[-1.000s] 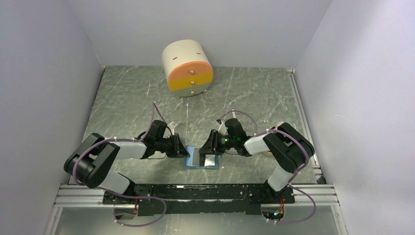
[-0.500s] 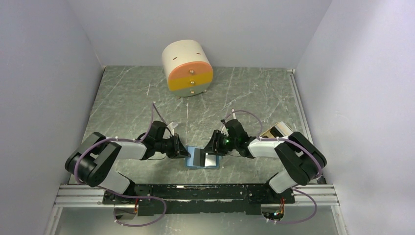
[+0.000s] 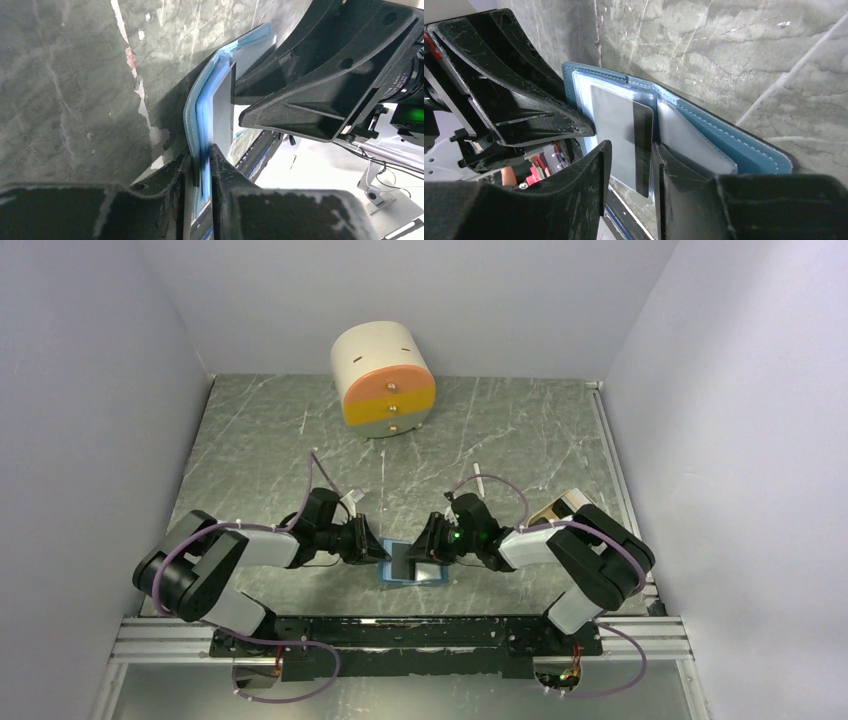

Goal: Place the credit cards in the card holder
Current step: Insert the credit card into the card holder.

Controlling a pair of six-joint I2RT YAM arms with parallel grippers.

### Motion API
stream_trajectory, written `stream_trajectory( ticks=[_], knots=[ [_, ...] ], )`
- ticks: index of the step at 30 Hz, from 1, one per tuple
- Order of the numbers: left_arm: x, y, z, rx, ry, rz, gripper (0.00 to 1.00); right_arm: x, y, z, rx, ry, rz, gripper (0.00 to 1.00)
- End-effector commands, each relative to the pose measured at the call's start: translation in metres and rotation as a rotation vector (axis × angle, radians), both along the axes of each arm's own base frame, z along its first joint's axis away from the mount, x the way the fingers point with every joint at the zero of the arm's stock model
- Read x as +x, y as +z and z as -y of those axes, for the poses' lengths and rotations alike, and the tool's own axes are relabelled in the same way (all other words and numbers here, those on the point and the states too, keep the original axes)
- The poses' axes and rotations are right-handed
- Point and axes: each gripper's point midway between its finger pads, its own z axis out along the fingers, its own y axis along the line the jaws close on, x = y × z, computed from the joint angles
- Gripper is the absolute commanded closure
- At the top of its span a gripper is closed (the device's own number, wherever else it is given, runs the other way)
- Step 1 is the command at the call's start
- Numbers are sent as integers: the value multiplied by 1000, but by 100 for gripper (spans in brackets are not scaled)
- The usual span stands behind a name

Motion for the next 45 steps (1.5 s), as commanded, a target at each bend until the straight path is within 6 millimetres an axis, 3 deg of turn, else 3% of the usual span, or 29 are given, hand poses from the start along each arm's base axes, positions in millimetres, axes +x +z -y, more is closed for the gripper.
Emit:
stream_trajectory(
  ticks=[1,5,10,20,24,27,31,36,41,45],
  knots=[
    [-4,6,7,-41,-38,10,78,-6,2,-7,51,-8,-30,63],
    [-3,7,8,-46,-41,10,76,-8,0,-10,36,5,-38,63],
    [-4,8,10,-56,-47,3,73,-12,-6,3,-22,-16,-39,60],
    [-6,33,15,-154,-47,49,68,-12,-2,1,28,-22,-22,63],
    [-9,34,15,-186,-39,41,75,-13,-1,-2,74,-28,-26,62],
    [-11,34,15,-196,-43,37,84,-12,0,-3,91,-29,-8,71],
    [-12,36,15,-208,-47,50,82,-13,-2,-5,109,-23,-8,76],
    [-14,50,19,-274,-75,90,88,-16,-1,-8,158,-20,-23,78],
    [-17,60,22,-339,-94,123,81,-18,-3,-7,166,-22,-30,79],
    [-16,54,21,-322,-85,110,85,-19,-4,-7,171,-24,-33,79]
  ],
)
